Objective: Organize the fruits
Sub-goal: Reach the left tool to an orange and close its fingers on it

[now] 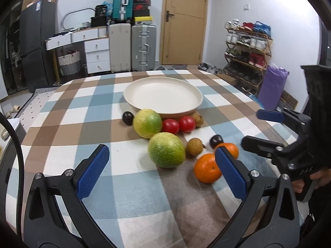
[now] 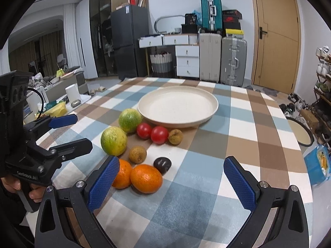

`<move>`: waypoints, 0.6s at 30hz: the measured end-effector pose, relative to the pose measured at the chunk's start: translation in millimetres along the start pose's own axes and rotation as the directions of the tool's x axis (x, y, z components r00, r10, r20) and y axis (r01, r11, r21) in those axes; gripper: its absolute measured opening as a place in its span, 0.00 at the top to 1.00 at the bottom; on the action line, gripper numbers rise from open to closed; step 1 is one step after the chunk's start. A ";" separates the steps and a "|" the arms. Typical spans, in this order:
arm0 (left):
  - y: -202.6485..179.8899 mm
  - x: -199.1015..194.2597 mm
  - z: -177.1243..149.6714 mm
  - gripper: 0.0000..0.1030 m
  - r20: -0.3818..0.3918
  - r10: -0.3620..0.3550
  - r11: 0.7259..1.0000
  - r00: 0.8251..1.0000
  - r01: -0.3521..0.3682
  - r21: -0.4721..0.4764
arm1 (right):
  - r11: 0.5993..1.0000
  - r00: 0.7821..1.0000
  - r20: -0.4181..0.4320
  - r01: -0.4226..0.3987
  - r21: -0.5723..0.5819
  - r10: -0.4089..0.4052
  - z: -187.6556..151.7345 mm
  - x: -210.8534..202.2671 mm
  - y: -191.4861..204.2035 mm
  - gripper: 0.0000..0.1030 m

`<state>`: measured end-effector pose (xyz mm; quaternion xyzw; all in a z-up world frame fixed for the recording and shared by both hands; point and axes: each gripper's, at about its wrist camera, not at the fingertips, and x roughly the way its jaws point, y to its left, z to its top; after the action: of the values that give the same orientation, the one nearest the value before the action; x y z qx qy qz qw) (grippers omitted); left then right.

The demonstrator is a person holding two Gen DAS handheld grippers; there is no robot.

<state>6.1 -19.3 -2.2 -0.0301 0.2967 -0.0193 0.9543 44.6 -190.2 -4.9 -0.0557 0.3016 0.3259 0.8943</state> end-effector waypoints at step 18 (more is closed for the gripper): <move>-24.7 29.1 -13.1 0.01 -0.193 -0.065 0.995 0.979 0.078 0.062 | 0.994 0.963 -0.246 -0.102 0.041 0.109 -9.5 29.7 -2.6 0.23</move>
<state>22.1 -46.1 -27.7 -0.0058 0.3845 -0.0665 0.9207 59.5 -178.7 -29.9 -0.0672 0.4179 0.3593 0.8317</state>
